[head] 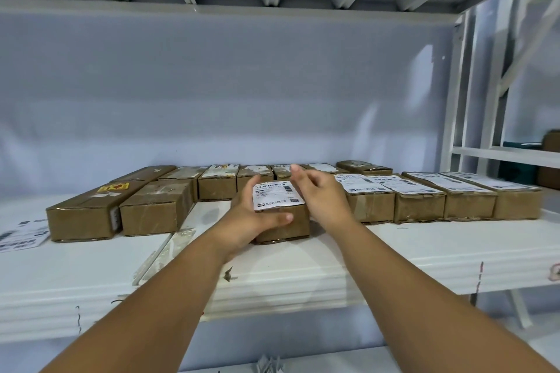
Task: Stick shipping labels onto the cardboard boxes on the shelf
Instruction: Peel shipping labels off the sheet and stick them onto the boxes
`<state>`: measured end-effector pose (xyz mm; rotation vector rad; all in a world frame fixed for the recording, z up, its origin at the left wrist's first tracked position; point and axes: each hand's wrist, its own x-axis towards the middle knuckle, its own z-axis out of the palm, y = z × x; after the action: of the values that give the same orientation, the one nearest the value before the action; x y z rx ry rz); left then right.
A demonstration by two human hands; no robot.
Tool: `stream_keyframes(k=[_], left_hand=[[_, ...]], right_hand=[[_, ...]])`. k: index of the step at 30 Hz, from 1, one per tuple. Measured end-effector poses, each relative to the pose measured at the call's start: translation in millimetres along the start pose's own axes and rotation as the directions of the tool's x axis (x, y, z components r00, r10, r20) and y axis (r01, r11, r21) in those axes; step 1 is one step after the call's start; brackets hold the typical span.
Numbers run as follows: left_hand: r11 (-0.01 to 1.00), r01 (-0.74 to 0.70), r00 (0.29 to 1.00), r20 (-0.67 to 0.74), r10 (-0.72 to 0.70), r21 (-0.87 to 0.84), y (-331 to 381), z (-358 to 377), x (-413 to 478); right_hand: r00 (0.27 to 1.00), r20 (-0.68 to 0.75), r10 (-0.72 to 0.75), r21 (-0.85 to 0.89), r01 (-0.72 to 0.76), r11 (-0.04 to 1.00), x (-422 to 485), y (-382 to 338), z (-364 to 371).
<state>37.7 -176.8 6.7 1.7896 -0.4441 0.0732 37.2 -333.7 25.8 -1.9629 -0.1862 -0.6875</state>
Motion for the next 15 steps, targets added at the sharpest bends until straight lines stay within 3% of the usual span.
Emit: stream_keyframes(k=[2,6,10,14,15], left_hand=[[0.994,-0.018,0.997,-0.076,0.026,0.108,-2.1,-0.8,2.0],[0.992,-0.051,0.991,-0.117,0.064,0.114,1.3,1.3,-0.7],[0.989,-0.018,0.993,-0.110,0.035,0.148,-0.8,2.3,1.4],[0.980,-0.006,0.991,-0.129,0.032,0.201,-2.6,2.1,2.4],[0.978,-0.002,0.993,-0.118,0.027,0.207,-2.2,2.0,1.7]], right_hand=[[0.995,-0.023,-0.099,-0.121,0.095,0.988,-4.9,-3.5,1.6],[0.958,0.076,-0.275,-0.400,0.282,0.872,-11.0,-1.8,5.0],[0.920,0.170,-0.352,-0.493,0.389,0.778,-16.7,6.3,-8.2],[0.861,0.223,-0.458,-0.711,0.465,0.528,-22.4,17.7,-29.7],[0.857,0.197,-0.476,-0.728,0.453,0.515,-23.5,20.6,-33.3]])
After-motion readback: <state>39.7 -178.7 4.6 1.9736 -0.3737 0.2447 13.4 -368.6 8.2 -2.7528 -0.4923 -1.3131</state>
